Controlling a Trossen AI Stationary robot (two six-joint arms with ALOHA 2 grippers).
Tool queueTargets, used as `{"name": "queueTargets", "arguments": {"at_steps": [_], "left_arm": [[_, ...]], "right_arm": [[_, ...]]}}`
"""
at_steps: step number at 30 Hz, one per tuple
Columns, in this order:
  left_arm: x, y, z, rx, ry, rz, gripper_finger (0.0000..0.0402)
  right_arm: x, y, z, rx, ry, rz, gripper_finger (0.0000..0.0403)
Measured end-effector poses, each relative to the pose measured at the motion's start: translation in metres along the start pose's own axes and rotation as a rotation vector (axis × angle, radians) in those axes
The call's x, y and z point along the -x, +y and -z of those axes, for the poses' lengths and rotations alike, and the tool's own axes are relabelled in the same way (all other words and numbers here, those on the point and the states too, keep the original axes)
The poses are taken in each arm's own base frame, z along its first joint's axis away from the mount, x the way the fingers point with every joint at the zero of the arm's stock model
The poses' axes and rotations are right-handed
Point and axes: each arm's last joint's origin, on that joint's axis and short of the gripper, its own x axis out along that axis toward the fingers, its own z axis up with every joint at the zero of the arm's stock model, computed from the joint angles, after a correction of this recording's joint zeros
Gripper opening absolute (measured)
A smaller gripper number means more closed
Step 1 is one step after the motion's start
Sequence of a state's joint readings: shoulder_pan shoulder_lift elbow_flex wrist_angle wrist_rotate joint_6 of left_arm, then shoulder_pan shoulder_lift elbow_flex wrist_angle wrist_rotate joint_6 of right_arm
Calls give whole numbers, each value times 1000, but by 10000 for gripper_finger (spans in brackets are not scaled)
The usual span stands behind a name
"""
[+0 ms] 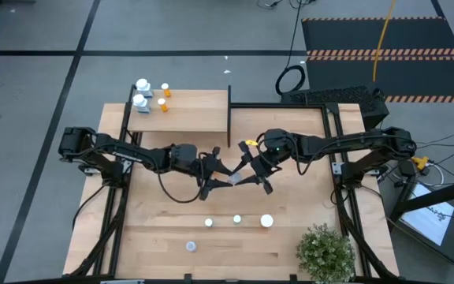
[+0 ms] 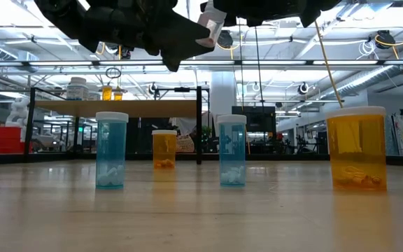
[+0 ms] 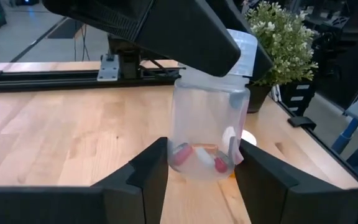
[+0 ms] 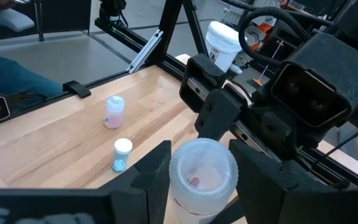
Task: Pick and place medicine bottles onto shelf by color
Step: Put the top transparent pill bottle on the shelf
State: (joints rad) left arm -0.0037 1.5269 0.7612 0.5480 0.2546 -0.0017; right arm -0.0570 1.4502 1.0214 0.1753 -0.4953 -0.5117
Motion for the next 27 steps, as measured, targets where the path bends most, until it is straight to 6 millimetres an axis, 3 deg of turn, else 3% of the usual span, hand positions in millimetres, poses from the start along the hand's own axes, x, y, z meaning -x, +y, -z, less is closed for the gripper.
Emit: {"name": "queueTargets", "arguments": {"at_steps": [7,27], "left_arm": [[2,1,-2,-4,-3,-7,160],[20,-3,-20,-32,-17,-221,157]], "right_arm": [[0,-2,0,-34,23,52,156],[-1,-6,-5,-151,20,219,249]]}}
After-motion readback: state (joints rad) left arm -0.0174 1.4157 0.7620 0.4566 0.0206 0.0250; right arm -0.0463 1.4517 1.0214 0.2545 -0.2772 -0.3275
